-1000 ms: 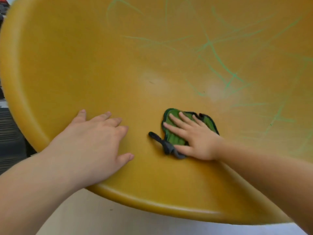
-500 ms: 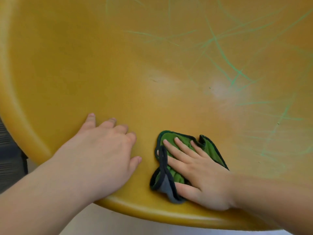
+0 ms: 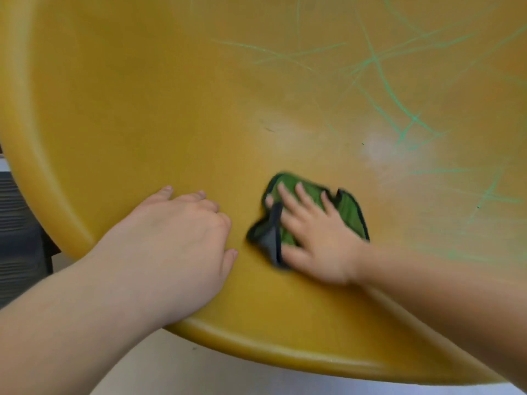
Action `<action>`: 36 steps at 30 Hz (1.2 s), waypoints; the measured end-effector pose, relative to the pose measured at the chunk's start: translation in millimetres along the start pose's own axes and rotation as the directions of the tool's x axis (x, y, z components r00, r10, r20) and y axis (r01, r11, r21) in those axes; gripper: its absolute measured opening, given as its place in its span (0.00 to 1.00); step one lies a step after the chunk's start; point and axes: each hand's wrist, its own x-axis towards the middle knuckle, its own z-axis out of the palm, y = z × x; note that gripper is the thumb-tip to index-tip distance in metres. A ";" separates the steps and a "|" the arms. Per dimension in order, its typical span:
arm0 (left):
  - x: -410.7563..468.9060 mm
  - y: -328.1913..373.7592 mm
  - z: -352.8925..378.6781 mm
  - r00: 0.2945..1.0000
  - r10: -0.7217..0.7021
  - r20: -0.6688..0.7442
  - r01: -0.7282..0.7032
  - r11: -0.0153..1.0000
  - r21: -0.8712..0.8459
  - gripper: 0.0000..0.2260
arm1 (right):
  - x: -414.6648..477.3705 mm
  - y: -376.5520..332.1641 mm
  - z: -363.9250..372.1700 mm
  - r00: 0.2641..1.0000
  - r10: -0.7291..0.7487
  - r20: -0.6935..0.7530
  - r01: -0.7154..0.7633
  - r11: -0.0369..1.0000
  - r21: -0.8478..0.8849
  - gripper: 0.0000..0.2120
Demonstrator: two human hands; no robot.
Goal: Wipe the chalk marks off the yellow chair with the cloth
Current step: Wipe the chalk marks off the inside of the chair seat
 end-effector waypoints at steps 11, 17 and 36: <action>-20.7 -38.7 -11.8 0.991 0.006 -0.136 0.018 0.984 0.179 0.17 | 59.1 51.2 -21.6 0.959 0.282 -0.036 -0.281 0.959 0.043 0.40; -30.7 -51.3 -27.0 0.976 -0.050 -0.210 0.086 0.982 0.170 0.26 | 18.1 -94.8 -11.5 0.946 -0.303 -0.114 0.323 0.910 0.261 0.30; -18.9 -20.4 -20.4 0.992 -0.034 -0.124 0.054 0.986 0.159 0.33 | -33.1 -74.2 -12.4 0.969 -0.205 0.141 0.165 0.953 0.255 0.33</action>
